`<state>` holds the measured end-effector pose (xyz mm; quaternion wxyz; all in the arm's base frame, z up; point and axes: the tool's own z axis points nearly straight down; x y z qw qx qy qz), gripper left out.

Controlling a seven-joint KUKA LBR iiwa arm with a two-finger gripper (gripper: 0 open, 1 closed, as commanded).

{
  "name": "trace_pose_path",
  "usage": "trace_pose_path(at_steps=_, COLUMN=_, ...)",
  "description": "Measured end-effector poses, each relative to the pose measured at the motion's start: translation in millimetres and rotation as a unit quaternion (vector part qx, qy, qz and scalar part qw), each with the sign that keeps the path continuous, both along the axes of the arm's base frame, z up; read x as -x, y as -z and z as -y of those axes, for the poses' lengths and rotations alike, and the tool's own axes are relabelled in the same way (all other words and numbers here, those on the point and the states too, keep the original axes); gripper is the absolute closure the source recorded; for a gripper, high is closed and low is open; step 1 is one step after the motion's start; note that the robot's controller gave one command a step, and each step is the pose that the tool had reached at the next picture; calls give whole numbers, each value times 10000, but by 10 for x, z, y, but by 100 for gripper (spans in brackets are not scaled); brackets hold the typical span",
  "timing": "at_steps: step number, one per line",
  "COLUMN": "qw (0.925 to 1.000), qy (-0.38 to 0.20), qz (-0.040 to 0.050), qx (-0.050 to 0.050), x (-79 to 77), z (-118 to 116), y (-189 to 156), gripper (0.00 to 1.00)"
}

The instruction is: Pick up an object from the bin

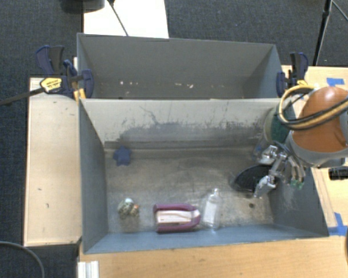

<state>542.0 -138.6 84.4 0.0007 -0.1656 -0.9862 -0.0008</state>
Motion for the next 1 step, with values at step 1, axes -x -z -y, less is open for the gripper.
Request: trace_pose_path(at_steps=1, qw=9999, qy=-156, qz=54, qx=18, x=-6, z=-96, y=-1400, gripper=100)
